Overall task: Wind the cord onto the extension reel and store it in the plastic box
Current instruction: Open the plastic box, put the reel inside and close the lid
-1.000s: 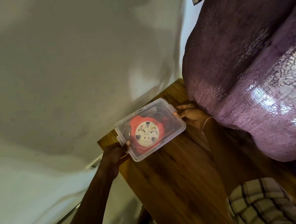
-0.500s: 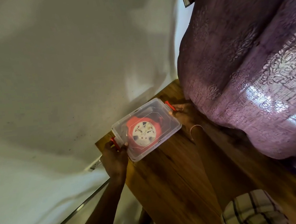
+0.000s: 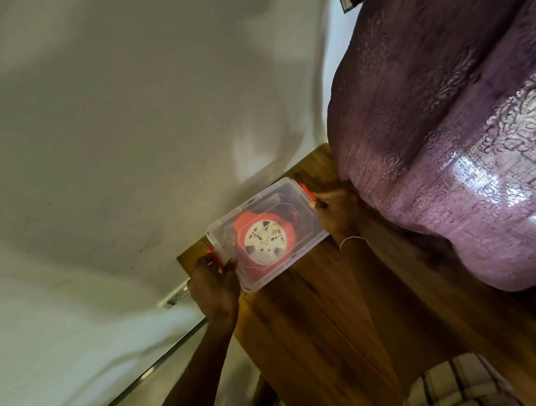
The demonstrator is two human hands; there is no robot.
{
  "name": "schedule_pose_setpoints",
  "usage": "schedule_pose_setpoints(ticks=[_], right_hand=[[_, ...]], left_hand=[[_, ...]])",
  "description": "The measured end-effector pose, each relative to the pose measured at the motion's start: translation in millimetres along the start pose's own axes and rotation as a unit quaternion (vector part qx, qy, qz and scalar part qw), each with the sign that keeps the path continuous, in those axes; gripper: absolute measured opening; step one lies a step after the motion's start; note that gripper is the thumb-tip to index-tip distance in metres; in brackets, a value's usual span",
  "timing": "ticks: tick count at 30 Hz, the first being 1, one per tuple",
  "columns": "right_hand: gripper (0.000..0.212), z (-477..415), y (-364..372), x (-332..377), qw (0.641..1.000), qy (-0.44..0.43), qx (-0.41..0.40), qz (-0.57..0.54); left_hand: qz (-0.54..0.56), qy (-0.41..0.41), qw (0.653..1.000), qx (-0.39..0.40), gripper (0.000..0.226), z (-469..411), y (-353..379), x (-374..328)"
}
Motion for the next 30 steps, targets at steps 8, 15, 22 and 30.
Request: schedule_pose_setpoints(ticks=[8, 15, 22, 30], right_hand=[[0.032, 9.9, 15.3, -14.9, 0.996, 0.025, -0.021, 0.079], [0.029, 1.8, 13.8, -6.1, 0.993, -0.009, -0.019, 0.115], [0.033, -14.1, 12.6, 1.7, 0.985, -0.018, 0.028, 0.167], [0.067, 40.4, 45.4, 8.5, 0.942, -0.163, 0.03, 0.292]], left_hand=[[-0.044, 0.054, 0.998, 0.007, 0.03, 4.6, 4.9, 4.5], [-0.003, 0.064, 0.998, 0.025, 0.035, 3.3, 9.5, 5.2], [-0.002, 0.077, 0.995, 0.058, 0.056, -7.7, 16.4, 7.1], [-0.246, 0.32, 0.914, 0.049, 0.081, -10.7, 31.2, 25.6]])
Point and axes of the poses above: each hand's wrist, its own z-axis away from the middle knuckle, its own y-axis out of the palm, x = y × z, the point moved 3 cm from there along -z, towards the middle knuckle, and after that the axes turned 7 degrees about -y, right-handed, at the moved point
